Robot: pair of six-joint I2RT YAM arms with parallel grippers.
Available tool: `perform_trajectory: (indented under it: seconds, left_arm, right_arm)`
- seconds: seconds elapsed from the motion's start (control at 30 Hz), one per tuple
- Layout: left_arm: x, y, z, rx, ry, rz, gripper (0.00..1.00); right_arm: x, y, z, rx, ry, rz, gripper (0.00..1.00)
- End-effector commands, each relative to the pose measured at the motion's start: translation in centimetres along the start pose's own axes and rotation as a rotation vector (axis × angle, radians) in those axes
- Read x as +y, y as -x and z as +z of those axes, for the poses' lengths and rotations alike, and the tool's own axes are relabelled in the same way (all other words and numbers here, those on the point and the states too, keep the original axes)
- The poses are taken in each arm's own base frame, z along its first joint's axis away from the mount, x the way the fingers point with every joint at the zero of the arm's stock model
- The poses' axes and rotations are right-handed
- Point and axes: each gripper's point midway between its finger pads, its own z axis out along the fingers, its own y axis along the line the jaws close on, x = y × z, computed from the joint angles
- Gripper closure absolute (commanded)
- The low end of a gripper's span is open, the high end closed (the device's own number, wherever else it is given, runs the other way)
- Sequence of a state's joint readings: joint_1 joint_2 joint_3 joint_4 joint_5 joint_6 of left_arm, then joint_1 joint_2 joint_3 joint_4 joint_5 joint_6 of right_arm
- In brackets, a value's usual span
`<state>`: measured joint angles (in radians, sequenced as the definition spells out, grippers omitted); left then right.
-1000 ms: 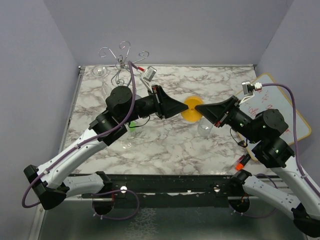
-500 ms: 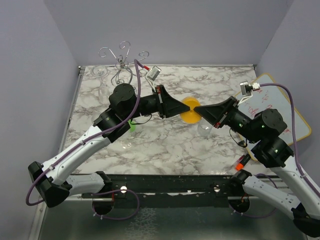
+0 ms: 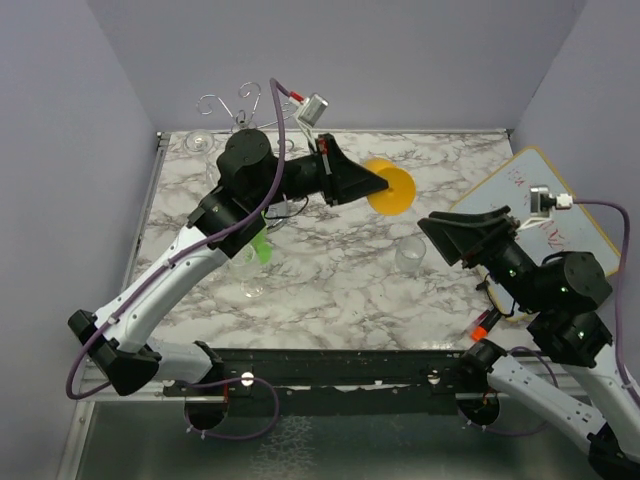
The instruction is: Place the wine glass upside down on the wine glass rack
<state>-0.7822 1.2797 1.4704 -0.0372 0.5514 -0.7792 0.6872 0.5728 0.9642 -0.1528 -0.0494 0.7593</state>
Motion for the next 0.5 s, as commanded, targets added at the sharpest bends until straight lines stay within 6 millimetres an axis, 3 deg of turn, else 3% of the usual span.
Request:
perform_trajectory:
  seconds: [0.0, 0.27, 0.47]
  left_arm:
    - [1.2, 3.2, 0.3, -0.018, 0.012, 0.054, 1.0]
    - [3.7, 11.7, -0.2, -0.141, 0.068, 0.126, 1.0]
    - [5.3, 17.5, -2.8, -0.246, 0.097, 0.173, 1.0]
  right_arm:
    - [-1.4, 2.2, -2.2, -0.13, -0.075, -0.047, 0.16]
    - [-2.0, 2.6, -3.5, -0.153, -0.104, -0.08, 0.16]
    - [-2.5, 2.1, -3.0, -0.135, -0.121, -0.085, 0.16]
